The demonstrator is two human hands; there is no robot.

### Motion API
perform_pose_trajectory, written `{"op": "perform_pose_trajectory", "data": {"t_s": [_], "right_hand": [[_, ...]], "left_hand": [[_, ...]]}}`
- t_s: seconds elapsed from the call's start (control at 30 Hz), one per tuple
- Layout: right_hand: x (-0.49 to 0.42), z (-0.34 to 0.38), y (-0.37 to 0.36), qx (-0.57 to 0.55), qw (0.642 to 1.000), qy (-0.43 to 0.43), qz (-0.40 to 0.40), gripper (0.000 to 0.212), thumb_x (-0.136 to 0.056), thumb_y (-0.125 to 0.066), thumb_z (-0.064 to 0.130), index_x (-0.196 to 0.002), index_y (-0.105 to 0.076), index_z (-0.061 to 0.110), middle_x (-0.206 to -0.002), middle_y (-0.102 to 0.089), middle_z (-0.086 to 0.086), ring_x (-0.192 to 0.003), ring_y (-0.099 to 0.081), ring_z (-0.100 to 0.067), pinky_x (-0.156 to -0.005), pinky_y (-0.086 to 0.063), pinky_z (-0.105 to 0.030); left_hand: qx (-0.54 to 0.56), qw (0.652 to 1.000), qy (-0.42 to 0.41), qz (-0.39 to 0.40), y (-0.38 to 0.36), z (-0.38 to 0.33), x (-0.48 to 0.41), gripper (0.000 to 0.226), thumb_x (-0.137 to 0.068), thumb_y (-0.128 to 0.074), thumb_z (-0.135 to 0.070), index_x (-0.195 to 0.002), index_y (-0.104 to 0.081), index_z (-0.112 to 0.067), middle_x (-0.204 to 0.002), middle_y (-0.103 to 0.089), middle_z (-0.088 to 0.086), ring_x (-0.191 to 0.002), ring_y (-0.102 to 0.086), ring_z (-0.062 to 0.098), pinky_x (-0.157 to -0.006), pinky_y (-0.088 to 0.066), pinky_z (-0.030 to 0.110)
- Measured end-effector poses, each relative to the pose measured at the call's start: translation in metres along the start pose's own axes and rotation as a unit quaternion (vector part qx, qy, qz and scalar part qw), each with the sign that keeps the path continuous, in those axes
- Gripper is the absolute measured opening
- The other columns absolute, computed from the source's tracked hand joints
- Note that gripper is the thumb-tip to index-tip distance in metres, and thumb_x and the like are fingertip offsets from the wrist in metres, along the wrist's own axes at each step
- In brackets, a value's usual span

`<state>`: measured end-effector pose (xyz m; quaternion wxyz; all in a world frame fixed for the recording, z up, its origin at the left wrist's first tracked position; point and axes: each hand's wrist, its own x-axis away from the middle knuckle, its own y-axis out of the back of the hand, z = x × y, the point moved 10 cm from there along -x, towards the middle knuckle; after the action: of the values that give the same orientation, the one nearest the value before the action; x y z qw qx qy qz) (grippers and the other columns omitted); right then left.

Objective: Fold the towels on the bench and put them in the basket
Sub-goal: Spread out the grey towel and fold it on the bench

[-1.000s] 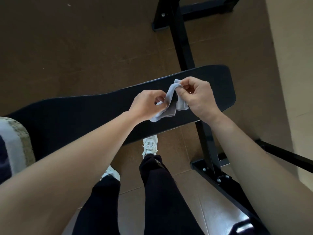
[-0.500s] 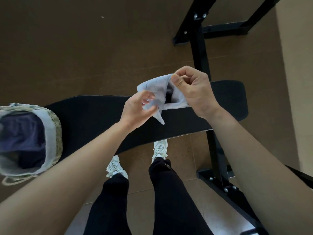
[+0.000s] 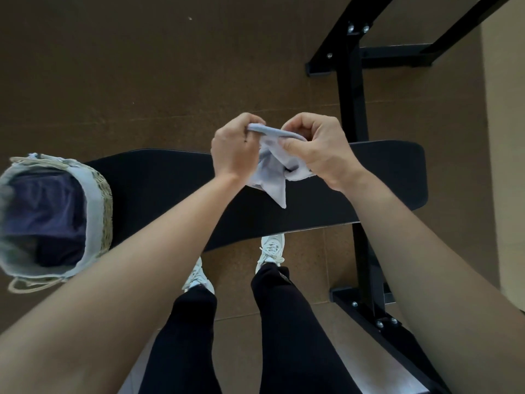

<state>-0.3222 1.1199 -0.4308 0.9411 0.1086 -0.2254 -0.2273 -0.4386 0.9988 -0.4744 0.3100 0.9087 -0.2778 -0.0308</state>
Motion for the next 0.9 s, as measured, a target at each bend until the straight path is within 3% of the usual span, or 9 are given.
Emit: {"op": "perform_pose_trajectory", "data": {"t_s": [0.13, 0.27, 0.4, 0.53, 0.63, 0.7, 0.8, 0.83, 0.9], "right_hand": [[-0.014, -0.021, 0.021, 0.233, 0.968, -0.001, -0.097, 0.017, -0.083, -0.066, 0.001, -0.088, -0.074, 0.015, -0.079, -0.067, 0.005, -0.075, -0.063, -0.011, -0.067, -0.058, -0.033], [-0.017, -0.031, 0.043, 0.254, 0.947, 0.008, -0.197, 0.017, -0.087, -0.064, 0.005, -0.084, -0.076, 0.016, -0.082, -0.063, 0.007, -0.076, -0.061, -0.011, -0.076, -0.058, -0.034], [-0.025, -0.045, 0.024, 0.165, 0.978, -0.014, -0.129, 0.015, -0.087, -0.07, 0.011, -0.099, -0.072, 0.02, -0.109, -0.061, 0.003, -0.094, -0.061, -0.01, -0.088, -0.056, -0.029], [-0.026, -0.051, -0.039, 0.126, 0.991, -0.039, -0.004, 0.075, -0.081, -0.083, 0.022, -0.148, -0.048, 0.023, -0.141, -0.049, 0.0, -0.124, -0.051, -0.016, -0.106, -0.049, -0.036], [-0.029, -0.023, -0.071, 0.133, 0.99, 0.042, -0.013, 0.097, -0.076, -0.085, 0.036, -0.157, -0.033, 0.029, -0.153, -0.038, 0.0, -0.136, -0.038, -0.014, -0.115, -0.034, -0.034], [-0.033, -0.002, -0.083, 0.122, 0.988, 0.094, -0.024, 0.078, -0.076, -0.082, 0.038, -0.146, -0.051, 0.024, -0.143, -0.05, 0.0, -0.128, -0.046, -0.009, -0.11, -0.038, -0.031], [-0.042, 0.002, -0.089, 0.059, 0.996, 0.061, -0.01, 0.016, -0.087, -0.075, 0.024, -0.1, -0.075, 0.014, -0.092, -0.067, 0.005, -0.083, -0.06, -0.006, -0.075, -0.049, -0.029], [-0.045, -0.005, -0.086, 0.038, 0.999, 0.034, -0.013, 0.006, -0.089, -0.072, 0.019, -0.09, -0.073, 0.013, -0.08, -0.065, 0.006, -0.075, -0.057, -0.007, -0.068, -0.048, -0.03], [-0.046, -0.019, -0.074, 0.003, 0.999, -0.01, -0.049, 0.009, -0.091, -0.067, 0.012, -0.083, -0.07, 0.011, -0.074, -0.063, 0.006, -0.073, -0.056, -0.008, -0.067, -0.05, -0.037]], "left_hand": [[-0.051, 0.998, 0.015, 0.026, 0.022, 0.022, -0.014, 0.032, -0.092, -0.043, -0.008, -0.09, -0.074, -0.016, -0.077, -0.066, -0.008, -0.073, -0.06, 0.014, -0.061, -0.039, 0.025], [-0.031, 0.999, 0.045, 0.0, 0.054, 0.039, -0.032, 0.027, -0.092, -0.039, -0.008, -0.083, -0.062, -0.017, -0.072, -0.059, -0.006, -0.07, -0.054, 0.013, -0.062, -0.04, 0.031], [0.049, 0.995, 0.069, 0.053, 0.062, 0.03, -0.042, 0.024, -0.09, -0.042, -0.014, -0.072, -0.059, -0.016, -0.065, -0.055, -0.009, -0.062, -0.047, 0.005, -0.059, -0.04, 0.027], [0.067, 0.987, 0.051, 0.14, 0.056, 0.008, -0.035, 0.018, -0.085, -0.059, -0.017, -0.079, -0.074, -0.01, -0.073, -0.067, 0.006, -0.068, -0.058, 0.008, -0.062, -0.047, 0.026], [0.044, 0.978, 0.025, 0.203, 0.05, -0.003, -0.027, 0.007, -0.08, -0.07, -0.016, -0.08, -0.077, -0.014, -0.07, -0.069, 0.001, -0.067, -0.062, 0.008, -0.062, -0.05, 0.027], [0.028, 0.972, 0.009, 0.232, 0.047, -0.008, -0.022, 0.006, -0.075, -0.075, -0.016, -0.081, -0.077, -0.016, -0.069, -0.068, 0.0, -0.065, -0.062, 0.009, -0.061, -0.051, 0.031], [0.011, 0.973, -0.003, 0.23, 0.054, -0.004, -0.021, 0.019, -0.073, -0.085, -0.025, -0.088, -0.075, -0.02, -0.066, -0.059, -0.01, -0.06, -0.051, 0.004, -0.056, -0.042, 0.021], [-0.01, 0.974, -0.005, 0.228, 0.058, 0.001, -0.021, 0.023, -0.073, -0.086, -0.029, -0.091, -0.074, -0.023, -0.067, -0.058, -0.01, -0.06, -0.05, 0.004, -0.056, -0.041, 0.019], [-0.093, 0.967, 0.007, 0.239, 0.063, 0.021, -0.02, 0.019, -0.073, -0.086, -0.03, -0.085, -0.071, -0.029, -0.071, -0.061, -0.011, -0.064, -0.054, 0.006, -0.058, -0.043, 0.021]]}}
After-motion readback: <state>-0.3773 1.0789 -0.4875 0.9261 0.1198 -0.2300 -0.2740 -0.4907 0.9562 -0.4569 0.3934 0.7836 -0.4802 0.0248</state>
